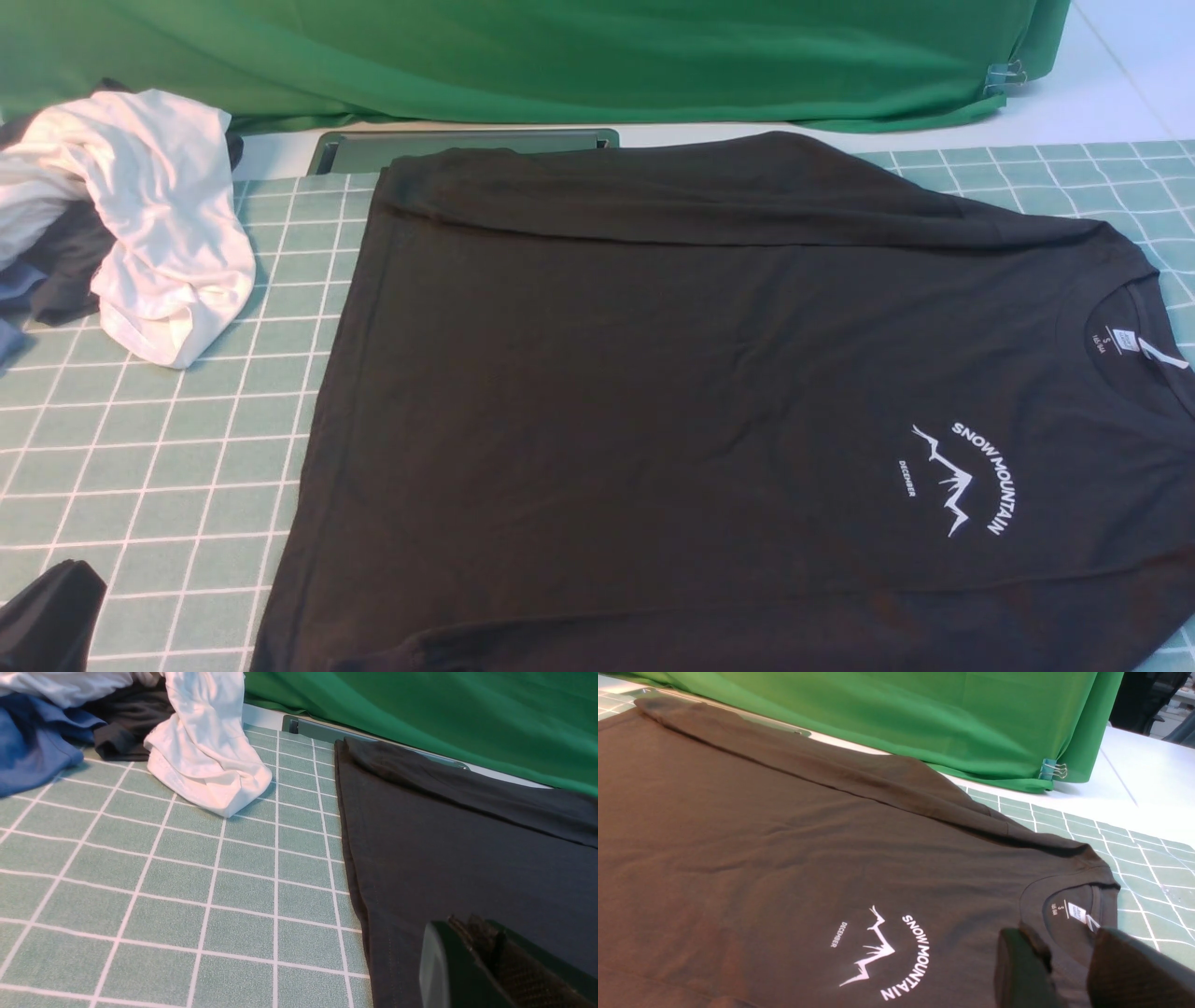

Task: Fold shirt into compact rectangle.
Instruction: 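Grasp the left edge of the dark T-shirt lying flat on the table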

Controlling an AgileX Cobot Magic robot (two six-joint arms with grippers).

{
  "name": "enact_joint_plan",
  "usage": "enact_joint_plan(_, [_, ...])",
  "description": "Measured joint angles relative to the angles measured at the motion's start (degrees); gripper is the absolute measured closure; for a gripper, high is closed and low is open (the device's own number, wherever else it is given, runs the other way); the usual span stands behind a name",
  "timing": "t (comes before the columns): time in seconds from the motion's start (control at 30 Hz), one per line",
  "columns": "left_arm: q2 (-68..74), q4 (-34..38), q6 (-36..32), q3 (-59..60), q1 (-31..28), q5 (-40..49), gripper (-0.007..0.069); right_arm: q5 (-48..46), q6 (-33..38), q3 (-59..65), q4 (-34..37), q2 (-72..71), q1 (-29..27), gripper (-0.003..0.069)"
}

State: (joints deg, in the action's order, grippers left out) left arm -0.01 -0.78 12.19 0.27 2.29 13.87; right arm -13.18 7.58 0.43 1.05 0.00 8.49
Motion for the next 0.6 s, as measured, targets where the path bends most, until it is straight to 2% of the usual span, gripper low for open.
enact_joint_plan(0.5, [0.0,0.0,0.0,0.0,0.0,0.0,0.0606,0.0,0.4,0.0,-0.1,0.0,0.0,0.0417])
enact_joint_plan(0.6, [0.0,0.0,0.0,0.0,0.0,-0.1,0.0606,2.8,-0.7,0.0,1.3,0.0,0.0,0.0417])
